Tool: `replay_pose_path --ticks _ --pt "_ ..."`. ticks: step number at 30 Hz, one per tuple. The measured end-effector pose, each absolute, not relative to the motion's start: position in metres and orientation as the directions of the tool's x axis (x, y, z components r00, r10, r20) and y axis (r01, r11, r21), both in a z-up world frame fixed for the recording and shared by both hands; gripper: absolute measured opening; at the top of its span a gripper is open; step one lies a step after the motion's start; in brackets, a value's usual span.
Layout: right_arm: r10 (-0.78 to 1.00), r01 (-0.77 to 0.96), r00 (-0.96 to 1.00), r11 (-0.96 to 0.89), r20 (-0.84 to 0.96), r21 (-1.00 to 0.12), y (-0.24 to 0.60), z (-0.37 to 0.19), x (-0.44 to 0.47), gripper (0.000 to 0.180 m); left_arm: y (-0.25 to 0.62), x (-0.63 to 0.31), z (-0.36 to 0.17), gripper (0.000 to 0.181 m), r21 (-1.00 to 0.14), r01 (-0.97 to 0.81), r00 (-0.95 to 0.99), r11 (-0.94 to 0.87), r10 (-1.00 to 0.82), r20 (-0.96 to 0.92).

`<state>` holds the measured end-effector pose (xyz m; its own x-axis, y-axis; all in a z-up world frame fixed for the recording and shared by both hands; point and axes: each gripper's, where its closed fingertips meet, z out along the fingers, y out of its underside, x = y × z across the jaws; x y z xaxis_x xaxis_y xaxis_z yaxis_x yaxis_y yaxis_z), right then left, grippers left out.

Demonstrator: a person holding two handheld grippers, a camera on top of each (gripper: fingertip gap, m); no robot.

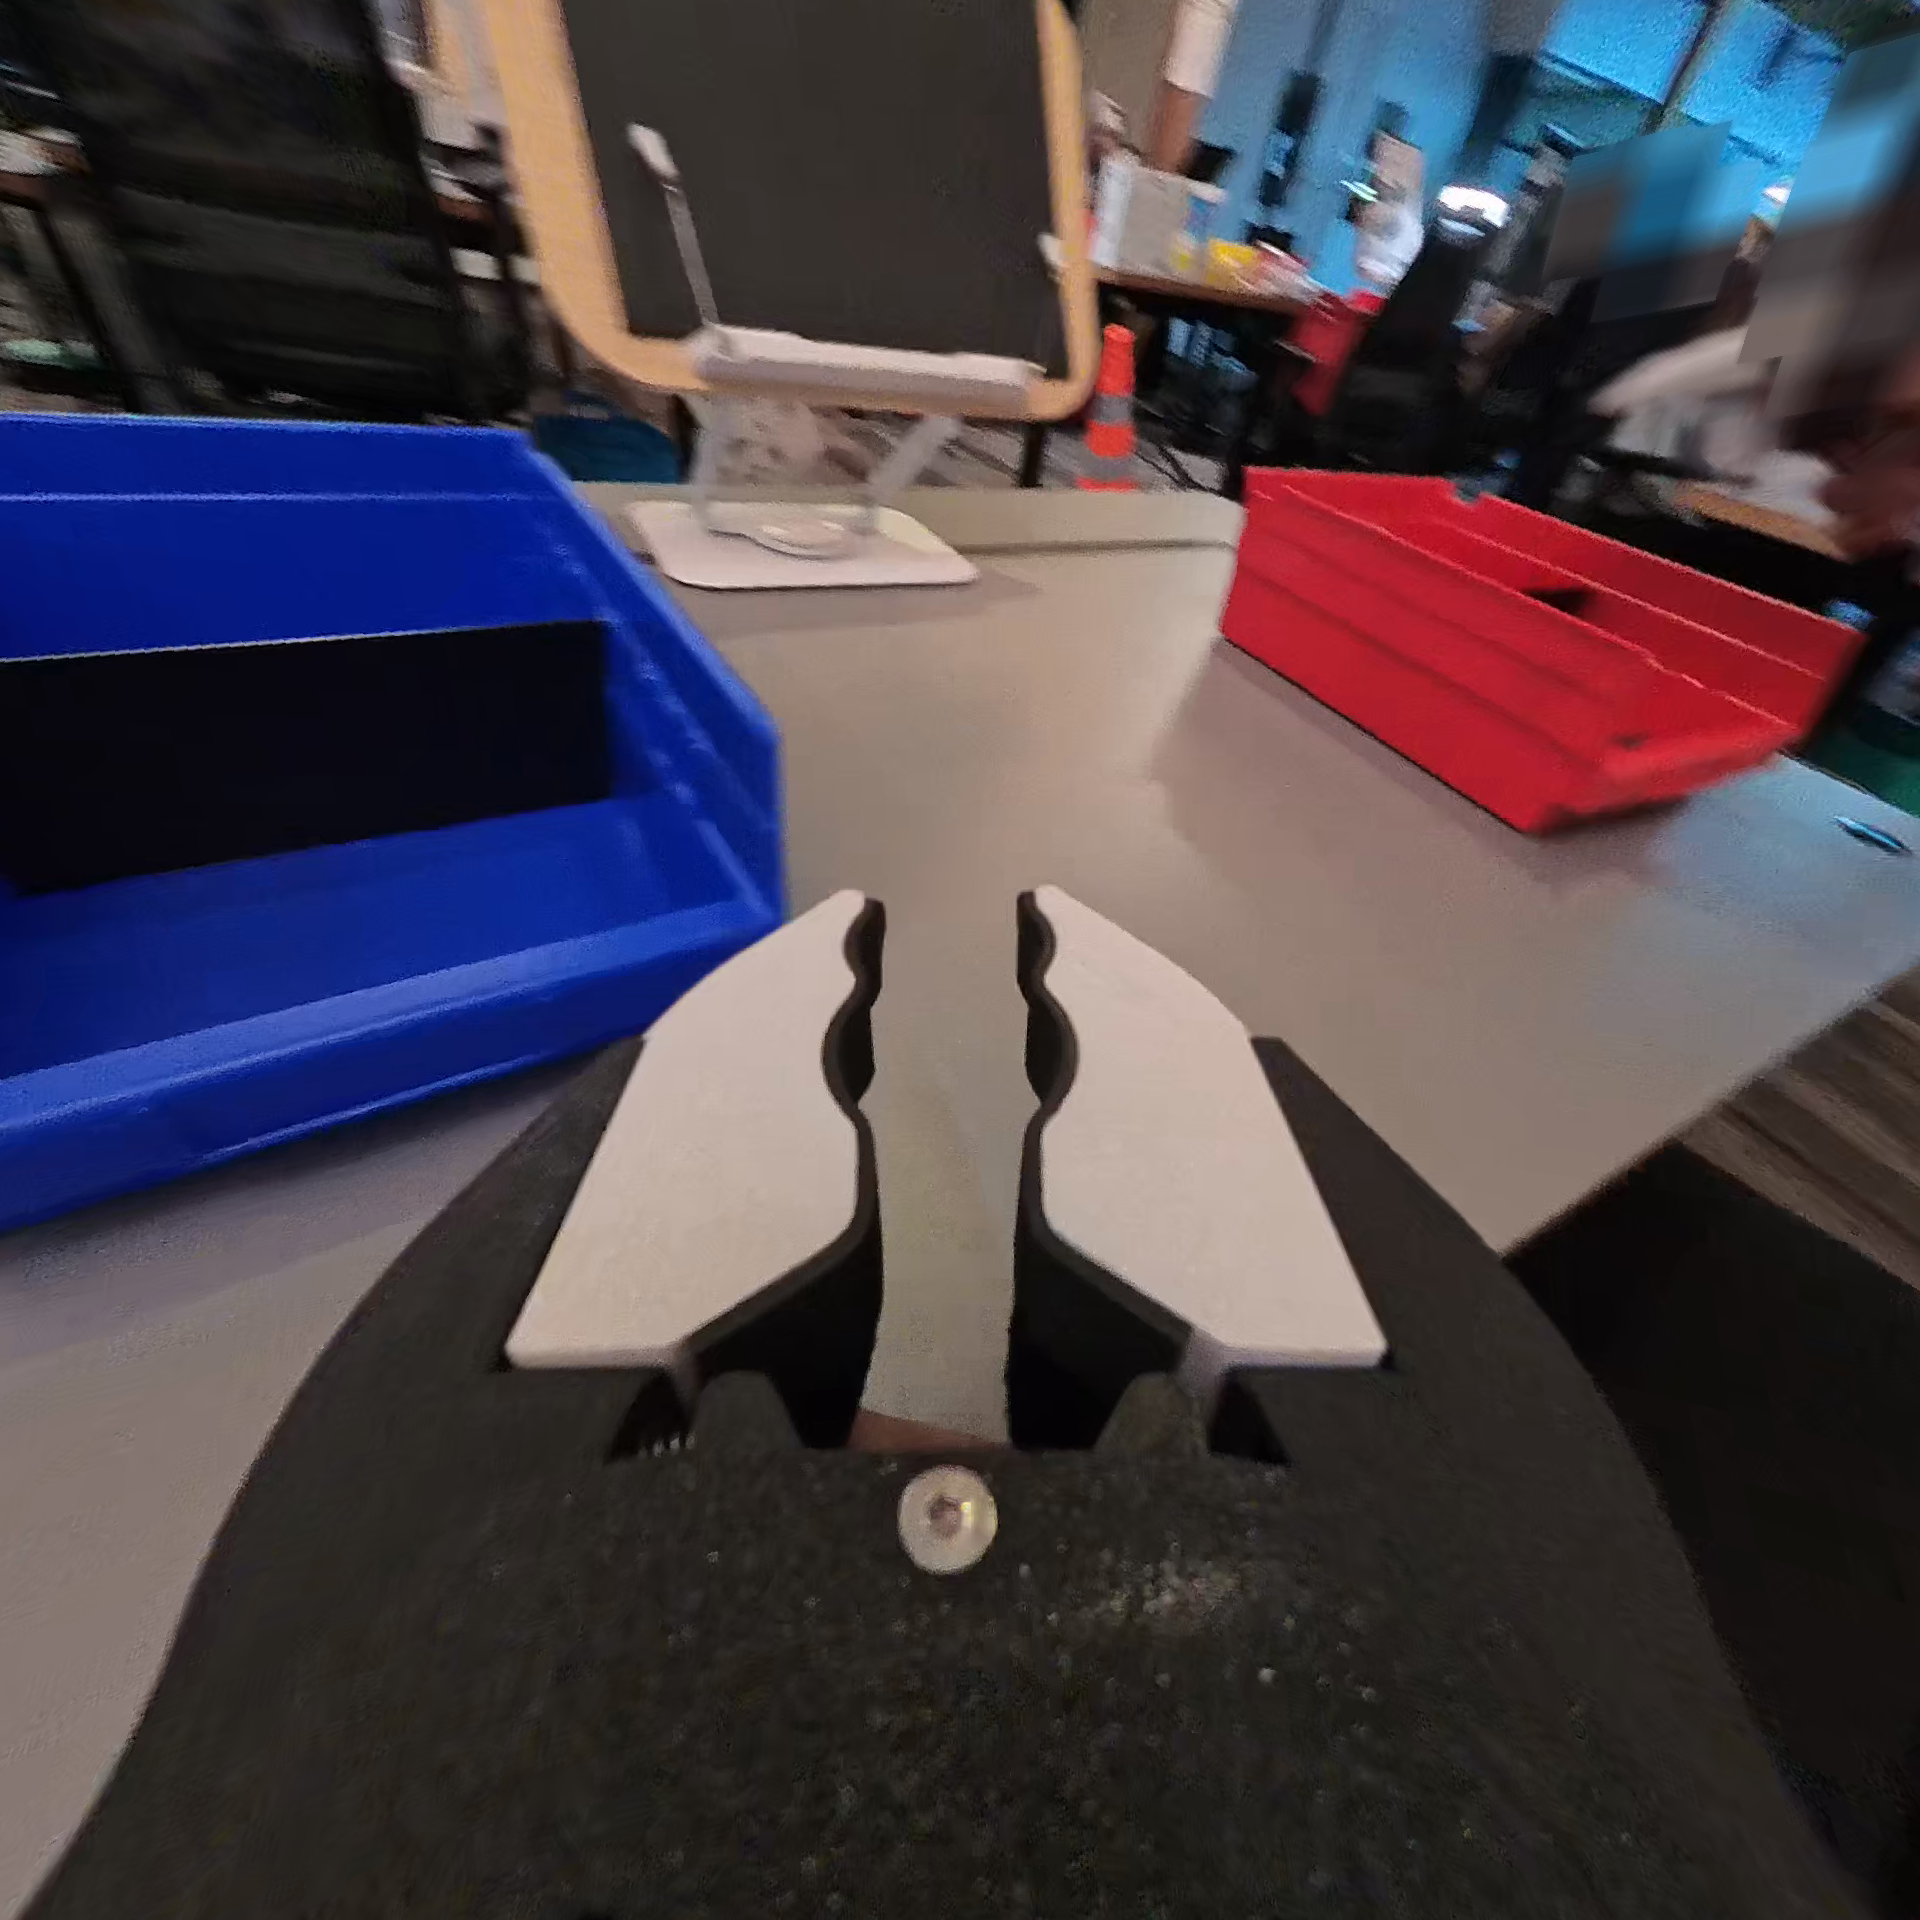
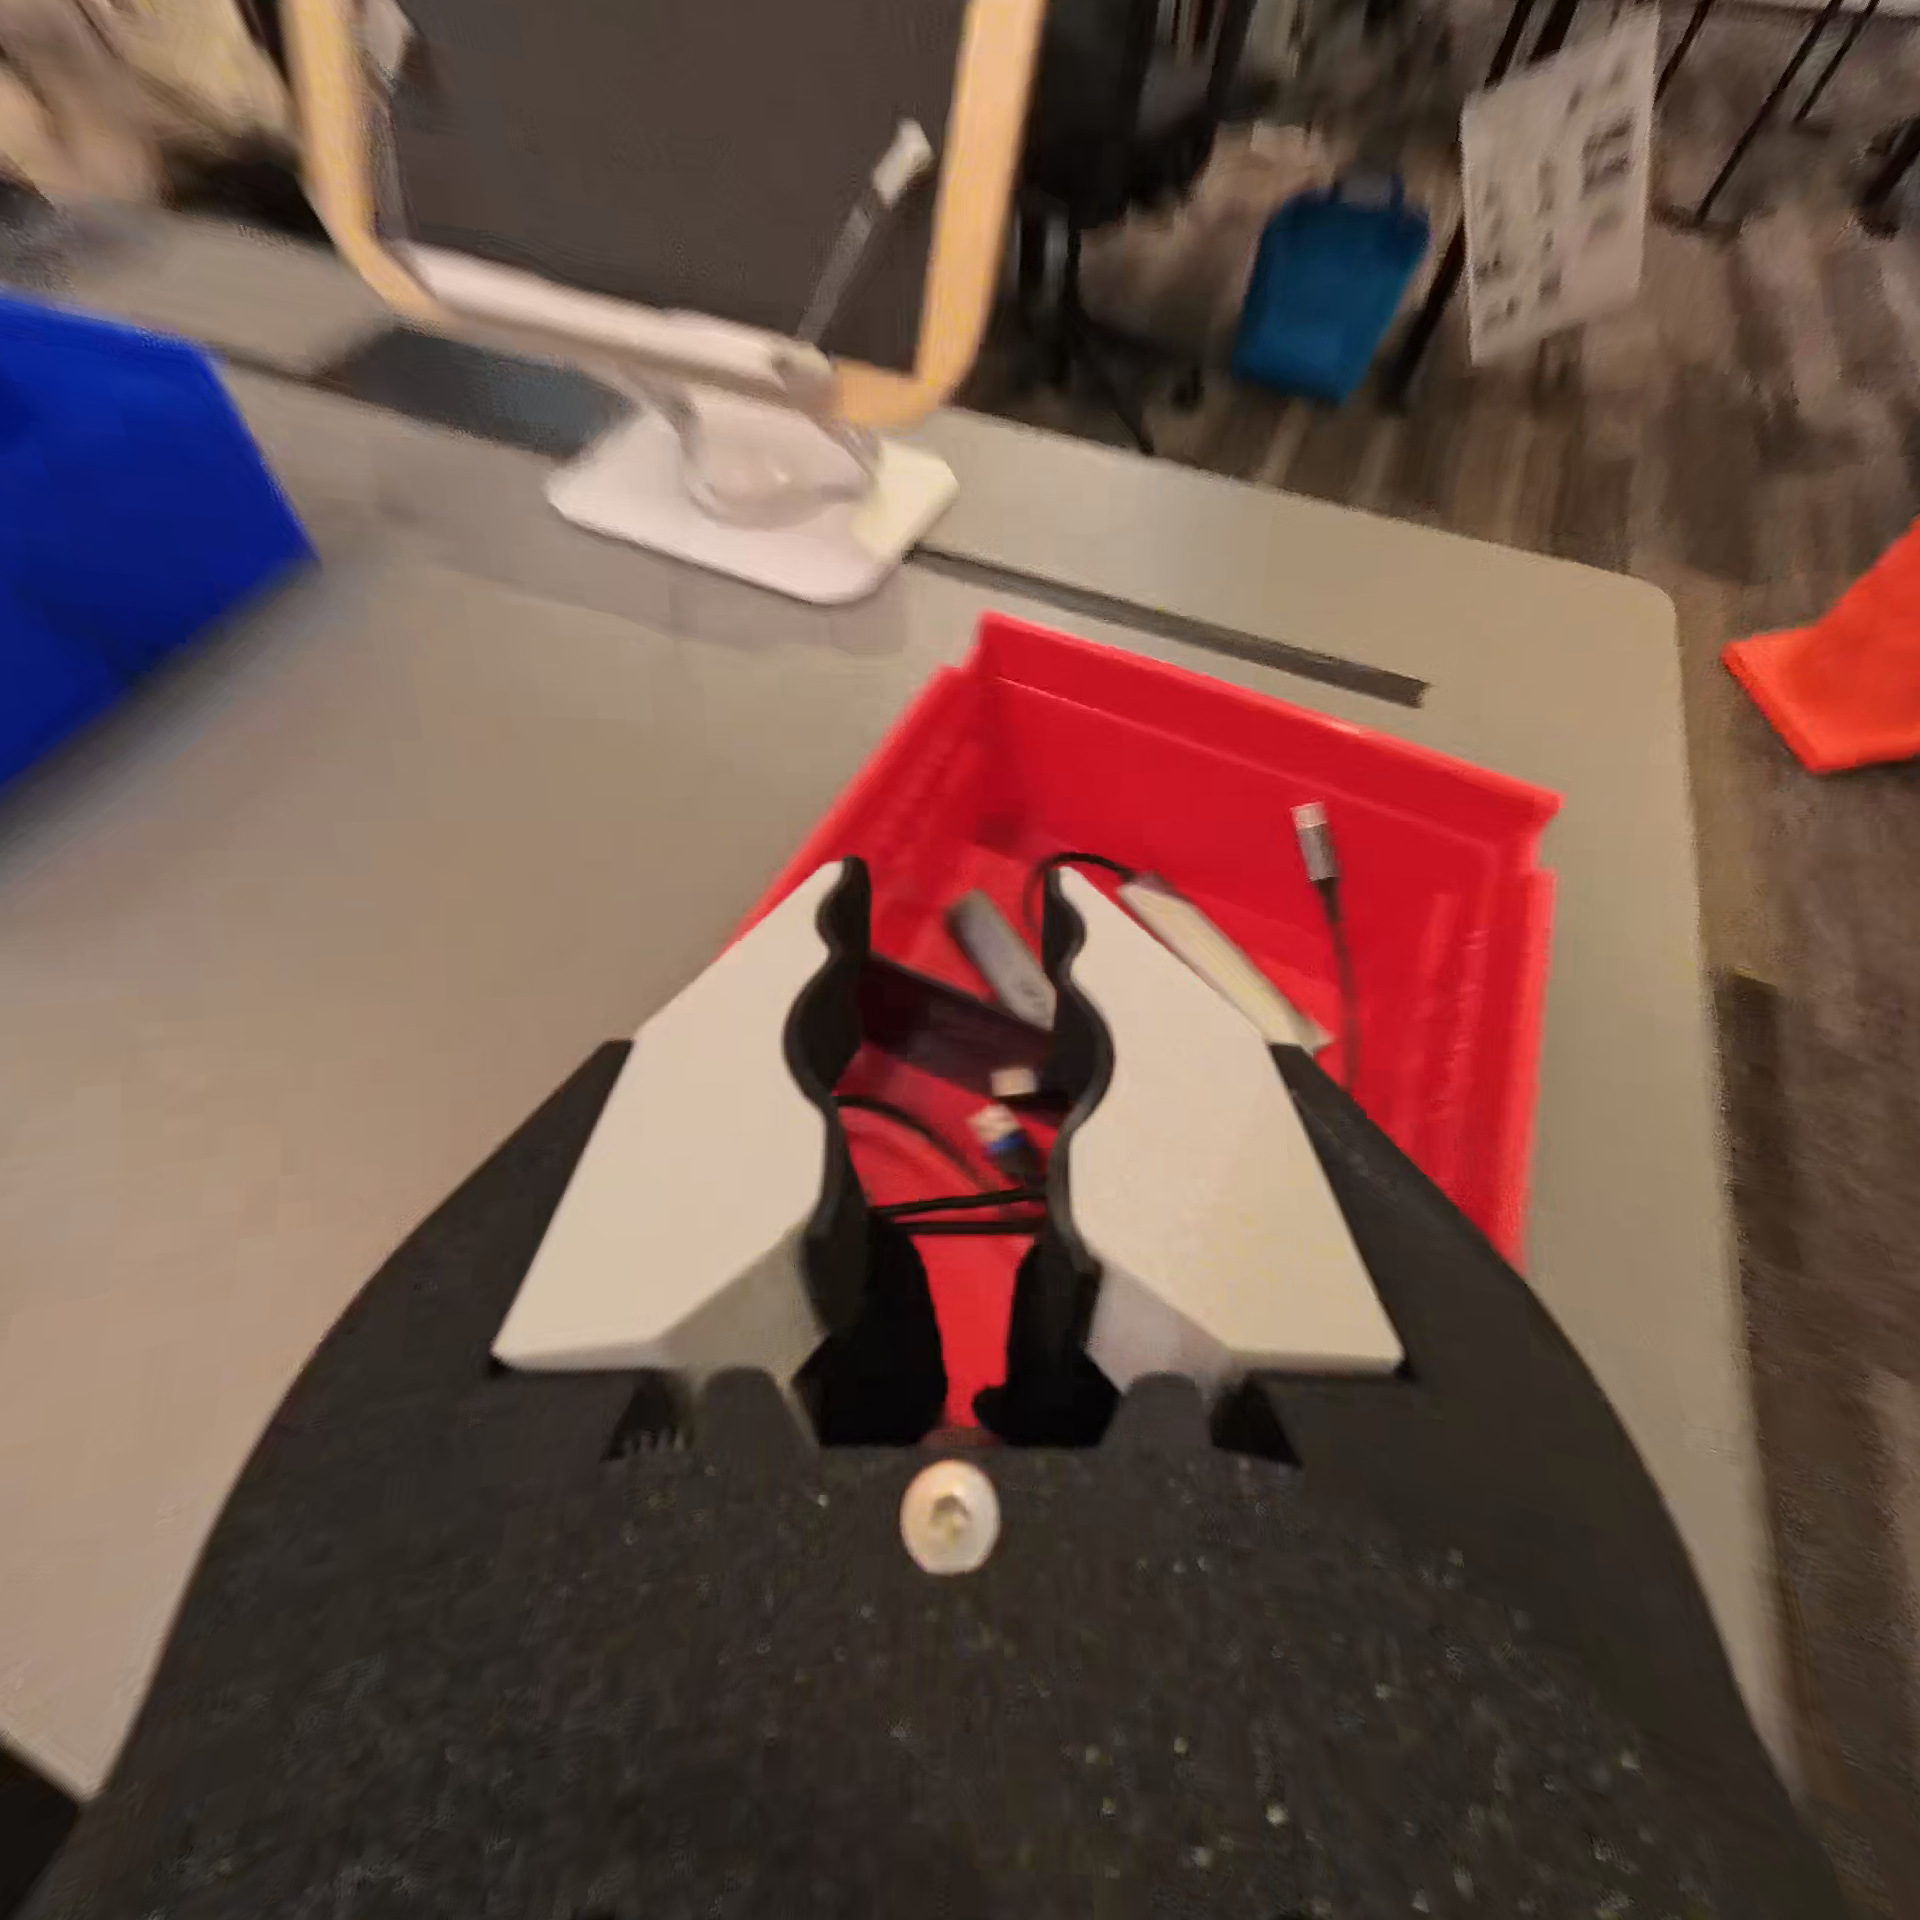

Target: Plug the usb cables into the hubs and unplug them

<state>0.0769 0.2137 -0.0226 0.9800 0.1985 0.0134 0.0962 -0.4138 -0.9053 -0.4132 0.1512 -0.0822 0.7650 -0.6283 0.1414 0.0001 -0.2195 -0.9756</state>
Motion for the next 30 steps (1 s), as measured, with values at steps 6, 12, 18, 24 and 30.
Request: replay_pose_path --ticks 6,12,18,24,30 --pt "0.089 -0.112 0.986 -0.285 -0.143 -0.952 0.118 -0.097 0.019 0.036 0.167 -0.454 -0.084 0.024 -0.981 0.007 0.859 -0.191 -0.502 0.104" --pt "0.009 -0.043 0.999 -0.287 -0.048 -0.957 0.097 -0.112 0.031 0.040 0.189 -0.470 -0.097 0.020 -0.974 -0.132 0.894 -0.186 -0.447 -0.036" --pt "-0.052 -0.047 0.998 -0.333 -0.031 -0.942 0.096 -0.125 0.056 0.041 0.188 -0.468 -0.098 0.020 -0.972 -0.143 0.886 -0.186 -0.463 -0.041" --pt "-0.062 -0.167 0.986 -0.314 -0.156 -0.935 0.095 -0.124 0.062 0.037 0.187 -0.460 -0.098 0.020 -0.969 -0.190 0.875 -0.160 -0.475 -0.093" --pt "-0.070 -0.155 0.988 -0.333 -0.140 -0.930 0.102 -0.129 0.067 0.037 0.191 -0.460 -0.102 0.020 -0.968 -0.160 0.876 -0.192 -0.479 -0.050"
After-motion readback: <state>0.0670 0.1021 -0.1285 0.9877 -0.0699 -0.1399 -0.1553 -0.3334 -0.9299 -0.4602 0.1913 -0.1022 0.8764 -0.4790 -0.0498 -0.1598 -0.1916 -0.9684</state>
